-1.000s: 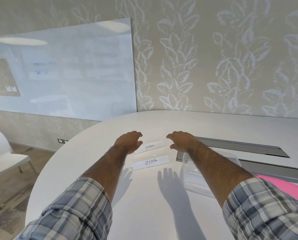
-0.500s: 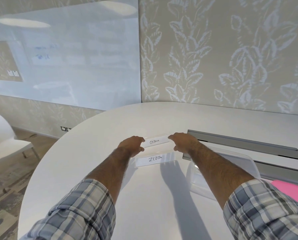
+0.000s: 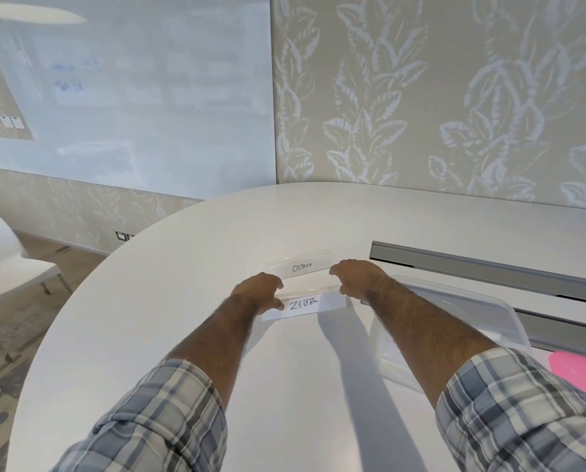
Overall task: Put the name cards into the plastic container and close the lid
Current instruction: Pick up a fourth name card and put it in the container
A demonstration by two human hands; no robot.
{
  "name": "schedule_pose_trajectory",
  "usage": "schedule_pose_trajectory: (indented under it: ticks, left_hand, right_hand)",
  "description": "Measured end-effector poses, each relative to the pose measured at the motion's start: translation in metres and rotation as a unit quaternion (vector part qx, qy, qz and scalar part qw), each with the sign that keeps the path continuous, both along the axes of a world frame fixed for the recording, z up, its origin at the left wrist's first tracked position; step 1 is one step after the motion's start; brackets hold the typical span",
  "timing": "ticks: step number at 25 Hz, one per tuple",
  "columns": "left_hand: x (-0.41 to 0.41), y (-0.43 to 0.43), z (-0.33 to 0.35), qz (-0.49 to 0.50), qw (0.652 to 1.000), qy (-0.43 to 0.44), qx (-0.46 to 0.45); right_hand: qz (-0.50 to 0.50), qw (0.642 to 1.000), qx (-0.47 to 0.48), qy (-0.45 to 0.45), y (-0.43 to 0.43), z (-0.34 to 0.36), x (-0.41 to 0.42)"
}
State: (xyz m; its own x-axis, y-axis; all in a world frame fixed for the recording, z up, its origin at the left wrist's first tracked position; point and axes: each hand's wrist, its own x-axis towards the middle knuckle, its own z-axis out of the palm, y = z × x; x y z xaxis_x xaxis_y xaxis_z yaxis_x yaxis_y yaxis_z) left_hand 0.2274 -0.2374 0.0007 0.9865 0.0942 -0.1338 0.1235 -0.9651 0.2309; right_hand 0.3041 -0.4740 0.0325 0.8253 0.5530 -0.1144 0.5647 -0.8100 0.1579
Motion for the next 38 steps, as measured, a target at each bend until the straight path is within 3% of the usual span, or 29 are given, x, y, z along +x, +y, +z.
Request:
schedule_pose_trajectory:
  ticks: [23, 38]
  left_hand:
    - [0.000, 0.007, -0.012, -0.037, 0.999, -0.001, -0.003]
    - [-0.015, 0.005, 0.024, -0.055, 0.998, -0.033, 0.007]
  right_hand:
    - [-0.033, 0.997, -0.003, 0.075, 0.032, -0.035, 0.010]
    - [-0.029, 0.999, 0.032, 0.024, 0.018, -0.011, -0.016]
